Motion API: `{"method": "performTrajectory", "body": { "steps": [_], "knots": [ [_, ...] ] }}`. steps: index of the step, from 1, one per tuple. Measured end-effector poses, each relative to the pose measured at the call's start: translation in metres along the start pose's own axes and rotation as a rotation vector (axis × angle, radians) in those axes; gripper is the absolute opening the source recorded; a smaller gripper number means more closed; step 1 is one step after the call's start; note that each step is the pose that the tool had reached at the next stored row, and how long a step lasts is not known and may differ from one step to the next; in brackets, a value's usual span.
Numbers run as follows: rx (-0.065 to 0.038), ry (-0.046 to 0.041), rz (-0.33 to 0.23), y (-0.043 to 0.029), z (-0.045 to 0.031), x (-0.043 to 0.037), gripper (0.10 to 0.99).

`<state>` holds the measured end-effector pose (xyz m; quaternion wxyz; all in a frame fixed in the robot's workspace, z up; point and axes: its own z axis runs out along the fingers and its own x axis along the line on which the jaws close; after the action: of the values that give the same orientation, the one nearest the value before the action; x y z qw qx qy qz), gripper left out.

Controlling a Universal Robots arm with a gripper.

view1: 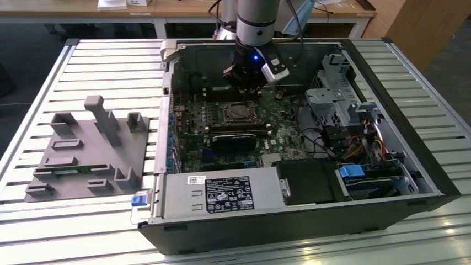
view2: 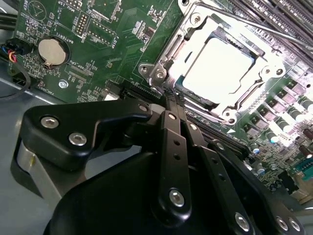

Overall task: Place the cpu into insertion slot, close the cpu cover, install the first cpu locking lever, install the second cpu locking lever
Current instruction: 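Install the first cpu locking lever, then install the second cpu locking lever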

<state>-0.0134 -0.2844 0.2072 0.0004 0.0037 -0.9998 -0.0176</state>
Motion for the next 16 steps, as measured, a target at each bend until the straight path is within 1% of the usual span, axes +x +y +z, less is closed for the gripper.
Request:
{"method": "performTrajectory", "body": {
  "steps": [16],
  "knots": [
    [0.000, 0.0000, 0.000, -0.0030, -0.0001, -0.0001, 0.106]
  ]
}}
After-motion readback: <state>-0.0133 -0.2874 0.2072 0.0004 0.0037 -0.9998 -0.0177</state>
